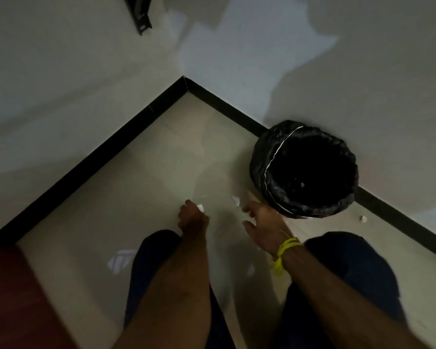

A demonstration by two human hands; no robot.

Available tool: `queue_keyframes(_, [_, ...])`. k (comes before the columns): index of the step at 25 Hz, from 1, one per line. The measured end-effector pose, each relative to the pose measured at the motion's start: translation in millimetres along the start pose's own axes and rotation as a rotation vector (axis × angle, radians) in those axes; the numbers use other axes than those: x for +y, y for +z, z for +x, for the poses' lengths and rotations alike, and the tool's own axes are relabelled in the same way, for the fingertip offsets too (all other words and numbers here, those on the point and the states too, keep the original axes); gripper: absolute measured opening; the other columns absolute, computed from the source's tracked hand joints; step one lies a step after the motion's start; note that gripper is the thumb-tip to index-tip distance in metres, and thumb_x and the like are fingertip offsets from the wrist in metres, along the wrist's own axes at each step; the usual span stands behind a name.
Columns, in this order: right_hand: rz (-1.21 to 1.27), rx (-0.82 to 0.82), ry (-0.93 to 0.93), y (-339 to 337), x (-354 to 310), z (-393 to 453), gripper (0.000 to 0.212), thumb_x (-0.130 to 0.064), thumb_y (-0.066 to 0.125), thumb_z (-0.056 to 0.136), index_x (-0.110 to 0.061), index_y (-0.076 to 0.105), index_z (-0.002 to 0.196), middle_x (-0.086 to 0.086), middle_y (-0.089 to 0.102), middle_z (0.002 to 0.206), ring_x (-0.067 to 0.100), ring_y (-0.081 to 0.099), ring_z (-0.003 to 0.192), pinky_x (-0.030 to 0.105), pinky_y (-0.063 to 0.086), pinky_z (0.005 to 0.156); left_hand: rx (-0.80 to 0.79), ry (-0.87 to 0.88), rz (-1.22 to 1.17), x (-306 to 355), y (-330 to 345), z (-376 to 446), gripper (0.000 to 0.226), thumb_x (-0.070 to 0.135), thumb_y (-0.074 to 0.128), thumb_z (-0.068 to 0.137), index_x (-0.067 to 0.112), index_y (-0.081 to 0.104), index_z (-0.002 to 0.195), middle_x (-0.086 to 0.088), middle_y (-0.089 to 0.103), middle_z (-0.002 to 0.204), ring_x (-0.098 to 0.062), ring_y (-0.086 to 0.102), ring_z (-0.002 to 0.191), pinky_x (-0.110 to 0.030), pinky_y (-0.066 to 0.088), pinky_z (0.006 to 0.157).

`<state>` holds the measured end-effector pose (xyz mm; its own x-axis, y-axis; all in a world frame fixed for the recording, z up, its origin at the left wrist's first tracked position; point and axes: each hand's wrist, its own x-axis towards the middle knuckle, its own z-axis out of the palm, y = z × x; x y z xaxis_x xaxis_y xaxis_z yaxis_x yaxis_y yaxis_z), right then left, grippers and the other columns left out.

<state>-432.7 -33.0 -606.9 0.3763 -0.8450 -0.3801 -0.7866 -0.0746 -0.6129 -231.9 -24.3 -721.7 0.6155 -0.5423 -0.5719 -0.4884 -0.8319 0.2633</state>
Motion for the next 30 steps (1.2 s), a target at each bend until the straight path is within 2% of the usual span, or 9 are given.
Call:
queue_keyframes(4, [-0.055,0.060,0.001,16,12,41,0.031,-0.024,0.066,0.088,-0.014,0.063,0.118,0.014,0.065,0.117,0.032,0.061,0.110,0.038,0.049,0.093,-0.013,-0.052,-0.020,-9,43,41,0.095,0.035,0.085,0.076,0.014,0.027,0.148,-0.016,0.043,0.142,-0.035,0.042,0.133,-0.048,0.045,0.100])
queue_keyframes(7, [-0.094,0.086,0.035,17,18,49,0.030,-0.022,0.062,0.090,-0.009,0.063,0.116,0.018,0.066,0.114,0.037,0.060,0.110,0.041,0.049,0.093,0.000,-0.090,0.062,-14,56,53,0.088,0.030,0.080,0.081,0.022,0.025,0.149,-0.015,0.039,0.143,-0.035,0.038,0.132,-0.051,0.044,0.099])
queue_keyframes(11, [-0.141,0.059,0.031,28,20,51,0.032,-0.027,0.060,0.092,-0.010,0.059,0.120,0.017,0.061,0.121,0.037,0.056,0.117,0.040,0.045,0.098,0.109,-0.006,0.134,-18,73,65,0.059,0.026,0.072,0.087,0.025,0.040,0.136,-0.014,0.041,0.133,-0.035,0.043,0.122,-0.050,0.051,0.087])
queue_keyframes(14, [-0.156,0.039,0.044,31,21,65,0.033,-0.026,0.062,0.090,-0.012,0.058,0.120,0.017,0.061,0.122,0.036,0.057,0.116,0.038,0.045,0.096,0.102,0.078,0.184,-17,71,66,0.056,0.024,0.077,0.083,0.021,0.046,0.129,-0.015,0.043,0.129,-0.036,0.044,0.121,-0.046,0.053,0.081])
queue_keyframes(18, [-0.140,0.001,0.075,36,13,76,0.034,-0.026,0.063,0.090,-0.012,0.059,0.121,0.017,0.061,0.124,0.035,0.057,0.116,0.036,0.046,0.095,0.089,0.133,0.214,-26,64,65,0.062,0.032,0.085,0.074,0.013,0.052,0.123,-0.017,0.047,0.126,-0.037,0.048,0.117,-0.045,0.052,0.083])
queue_keyframes(21, [-0.160,-0.011,0.075,44,11,83,0.034,-0.028,0.062,0.091,-0.013,0.058,0.121,0.015,0.060,0.125,0.035,0.056,0.118,0.036,0.046,0.097,0.087,0.152,0.177,-30,63,73,0.048,0.032,0.084,0.076,0.013,0.059,0.112,-0.016,0.052,0.119,-0.036,0.053,0.113,-0.045,0.052,0.085])
queue_keyframes(24, [-0.150,-0.041,0.077,49,4,86,0.034,-0.028,0.063,0.091,-0.013,0.058,0.120,0.014,0.060,0.125,0.034,0.054,0.120,0.034,0.043,0.096,0.037,0.248,0.102,-39,50,79,0.025,0.023,0.083,0.077,0.012,0.069,0.093,-0.016,0.065,0.108,-0.033,0.062,0.106,-0.034,0.050,0.084])
queue_keyframes(27, [-0.137,-0.060,0.075,51,-2,89,0.034,-0.027,0.063,0.091,-0.012,0.059,0.122,0.015,0.058,0.127,0.034,0.053,0.121,0.035,0.043,0.097,0.017,0.293,0.148,-41,33,80,0.024,0.027,0.082,0.080,0.009,0.076,0.093,-0.014,0.072,0.105,-0.031,0.067,0.104,-0.031,0.049,0.086])
queue_keyframes(30, [-0.089,-0.031,0.060,38,-17,89,0.036,-0.029,0.065,0.091,-0.014,0.059,0.123,0.015,0.059,0.126,0.033,0.053,0.120,0.035,0.043,0.097,0.133,0.336,-0.189,-9,-8,64,0.017,0.021,0.087,0.072,0.011,0.078,0.081,-0.008,0.075,0.083,-0.027,0.071,0.085,-0.025,0.049,0.072])
